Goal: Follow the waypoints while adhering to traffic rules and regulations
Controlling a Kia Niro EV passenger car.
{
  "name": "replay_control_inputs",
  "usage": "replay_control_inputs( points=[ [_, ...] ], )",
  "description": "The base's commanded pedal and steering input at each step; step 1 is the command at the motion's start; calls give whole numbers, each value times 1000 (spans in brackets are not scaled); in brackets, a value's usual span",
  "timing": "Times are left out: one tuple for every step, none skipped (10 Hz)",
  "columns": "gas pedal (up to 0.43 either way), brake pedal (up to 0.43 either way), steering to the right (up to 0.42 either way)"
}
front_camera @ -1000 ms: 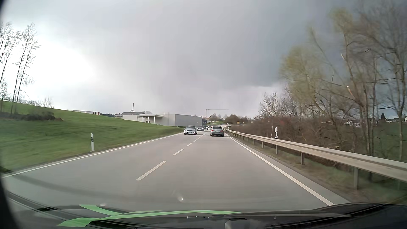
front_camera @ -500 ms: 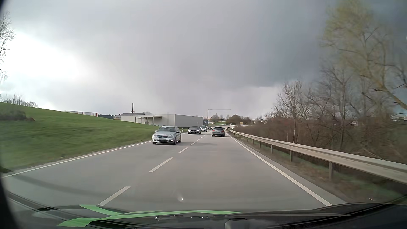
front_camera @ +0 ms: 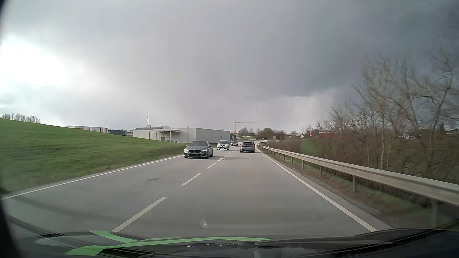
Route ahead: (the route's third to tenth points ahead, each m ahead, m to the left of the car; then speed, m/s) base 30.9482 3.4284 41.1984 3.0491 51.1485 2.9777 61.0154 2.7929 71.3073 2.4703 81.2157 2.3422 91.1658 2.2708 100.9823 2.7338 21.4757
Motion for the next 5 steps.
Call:
replay_control_inputs(
  points=[
    [177,0,-3],
    [177,0,-3],
    [177,0,-3],
    [177,0,-3],
    [177,0,-2]
  ],
)
